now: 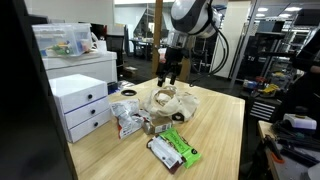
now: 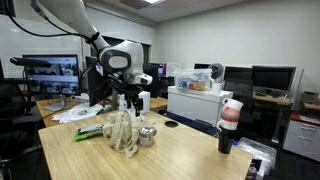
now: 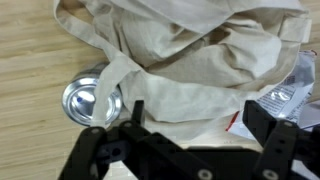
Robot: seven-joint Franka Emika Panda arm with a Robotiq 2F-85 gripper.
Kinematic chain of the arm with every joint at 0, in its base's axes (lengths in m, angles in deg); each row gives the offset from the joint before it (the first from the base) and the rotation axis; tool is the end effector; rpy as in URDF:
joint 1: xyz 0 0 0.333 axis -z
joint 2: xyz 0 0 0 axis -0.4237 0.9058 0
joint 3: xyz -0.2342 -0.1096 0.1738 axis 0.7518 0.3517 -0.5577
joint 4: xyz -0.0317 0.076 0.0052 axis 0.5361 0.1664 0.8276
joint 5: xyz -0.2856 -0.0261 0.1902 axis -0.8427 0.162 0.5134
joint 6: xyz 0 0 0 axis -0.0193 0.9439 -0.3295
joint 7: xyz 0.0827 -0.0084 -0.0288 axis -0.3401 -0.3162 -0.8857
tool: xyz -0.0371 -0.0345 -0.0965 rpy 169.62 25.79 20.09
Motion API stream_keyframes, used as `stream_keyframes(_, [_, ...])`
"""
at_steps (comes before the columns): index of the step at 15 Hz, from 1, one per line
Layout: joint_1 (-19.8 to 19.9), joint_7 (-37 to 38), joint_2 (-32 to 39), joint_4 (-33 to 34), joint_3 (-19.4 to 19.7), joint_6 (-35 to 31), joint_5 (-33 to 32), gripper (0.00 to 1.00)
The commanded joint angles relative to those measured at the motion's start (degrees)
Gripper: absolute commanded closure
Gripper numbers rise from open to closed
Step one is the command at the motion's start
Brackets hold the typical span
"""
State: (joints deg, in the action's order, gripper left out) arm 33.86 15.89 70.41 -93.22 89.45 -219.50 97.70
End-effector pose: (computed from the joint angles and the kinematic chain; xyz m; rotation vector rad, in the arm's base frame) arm 0.5250 -0.1174 0.3201 -2.9778 0.3938 -0.1553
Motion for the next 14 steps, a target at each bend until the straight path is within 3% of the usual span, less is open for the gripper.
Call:
stream_keyframes(1, [-0.6,-1.6,1.1,-1.0,-1.0,-3.0,-1.1,0.0])
stream_keyframes(2, [-0.7,-2.2,1.6,-1.1,-1.3,-3.9,-1.1,0.06])
stream_keyframes(3, [-0.9,-2.4,1.9,-1.3,-1.5,-5.1,-1.6,0.27])
stream_keyframes(5, [-0.7,-2.9,2.6,-1.5,-1.9,-6.6,-2.1,0.32])
stream_keyframes(14, [0.3,-3.8,3.2,-1.7,-1.7,-8.7,-3.2,0.93])
